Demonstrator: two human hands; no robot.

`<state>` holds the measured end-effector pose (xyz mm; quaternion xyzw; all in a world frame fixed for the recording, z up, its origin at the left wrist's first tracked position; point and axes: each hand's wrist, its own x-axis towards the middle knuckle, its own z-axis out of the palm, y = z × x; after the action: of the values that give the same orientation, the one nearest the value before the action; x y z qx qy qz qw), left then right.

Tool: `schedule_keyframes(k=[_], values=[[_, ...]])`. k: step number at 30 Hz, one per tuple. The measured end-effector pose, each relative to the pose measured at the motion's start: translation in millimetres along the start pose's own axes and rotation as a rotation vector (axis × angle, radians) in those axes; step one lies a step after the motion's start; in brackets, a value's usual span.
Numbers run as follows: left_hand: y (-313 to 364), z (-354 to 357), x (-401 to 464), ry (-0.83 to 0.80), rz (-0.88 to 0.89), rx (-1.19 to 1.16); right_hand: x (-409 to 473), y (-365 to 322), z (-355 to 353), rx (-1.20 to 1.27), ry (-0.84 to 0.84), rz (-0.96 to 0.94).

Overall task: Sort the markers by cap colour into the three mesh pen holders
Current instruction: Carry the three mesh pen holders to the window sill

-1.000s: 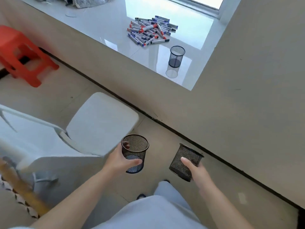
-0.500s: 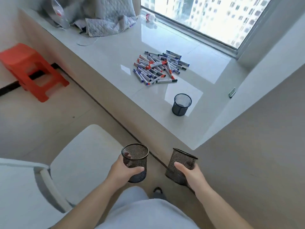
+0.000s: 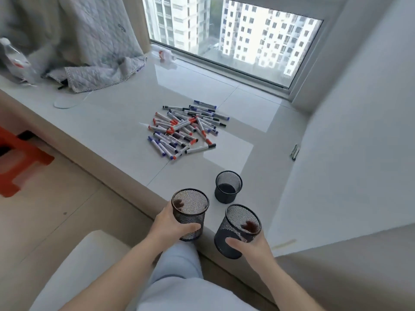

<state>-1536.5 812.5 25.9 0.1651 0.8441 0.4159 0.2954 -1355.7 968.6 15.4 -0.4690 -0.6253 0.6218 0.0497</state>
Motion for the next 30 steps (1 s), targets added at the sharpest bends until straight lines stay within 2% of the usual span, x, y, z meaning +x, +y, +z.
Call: schedule_keyframes(k=[5, 8, 15, 18, 26, 30], values=[[13, -21, 92, -0.078, 0.045, 0.05, 44, -10, 47, 0.077, 0.114, 0.032], [16, -38, 150, -0.204, 0.063, 0.09, 69, -25, 88, 0.138, 0.243, 0.066], [22, -59, 249, -0.519, 0.137, 0.25, 96, -50, 163, 0.272, 0.686, 0.247], [23, -43, 271, -0.566, 0.192, 0.296, 107, -52, 180, 0.316, 0.826, 0.3], [31, 18, 289, -0.712, 0.263, 0.241, 139, -46, 171, 0.339, 1.053, 0.303], [46, 58, 301, -0.733, 0.297, 0.217, 156, -36, 143, 0.32, 1.085, 0.266]])
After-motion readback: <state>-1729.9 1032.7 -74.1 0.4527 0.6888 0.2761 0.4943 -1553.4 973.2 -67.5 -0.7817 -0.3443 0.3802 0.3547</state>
